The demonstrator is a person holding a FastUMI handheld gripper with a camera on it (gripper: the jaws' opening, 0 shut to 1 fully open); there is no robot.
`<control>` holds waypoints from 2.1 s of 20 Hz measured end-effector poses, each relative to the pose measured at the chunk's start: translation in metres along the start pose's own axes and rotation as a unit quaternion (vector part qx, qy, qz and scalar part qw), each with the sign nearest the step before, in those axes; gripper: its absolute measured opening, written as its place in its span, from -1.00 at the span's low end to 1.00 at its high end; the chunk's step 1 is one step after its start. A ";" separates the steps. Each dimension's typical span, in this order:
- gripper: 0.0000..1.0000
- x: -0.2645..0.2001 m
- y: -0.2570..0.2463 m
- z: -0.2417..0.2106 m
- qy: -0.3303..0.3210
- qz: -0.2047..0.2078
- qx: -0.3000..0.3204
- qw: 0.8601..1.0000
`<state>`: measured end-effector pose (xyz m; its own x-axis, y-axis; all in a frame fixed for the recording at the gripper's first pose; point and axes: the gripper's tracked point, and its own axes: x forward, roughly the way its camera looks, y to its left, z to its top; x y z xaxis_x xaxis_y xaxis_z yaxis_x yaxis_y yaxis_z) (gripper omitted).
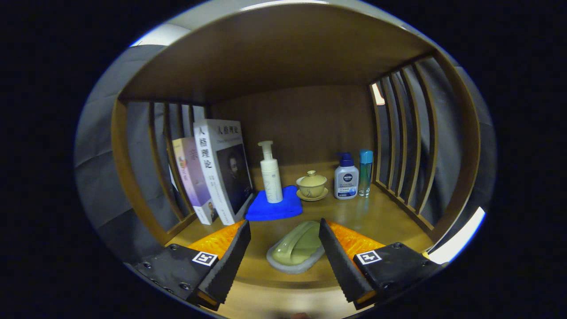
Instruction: Pull open the drawer, take out the items inside it, and place them on the countertop above the cabinet.
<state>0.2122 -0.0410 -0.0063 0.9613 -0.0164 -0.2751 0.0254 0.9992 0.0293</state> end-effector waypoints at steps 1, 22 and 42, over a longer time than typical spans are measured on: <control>0.95 -0.014 0.003 -0.002 -0.006 0.005 0.001 1.000; 0.96 -0.173 0.025 -0.118 -0.047 -0.008 -0.042 0.998; 0.96 -0.196 0.020 -0.234 -0.017 -0.004 -0.058 0.998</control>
<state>-0.0402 -0.0100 -0.1768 0.9699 -0.0238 -0.2423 0.0034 0.9964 -0.0844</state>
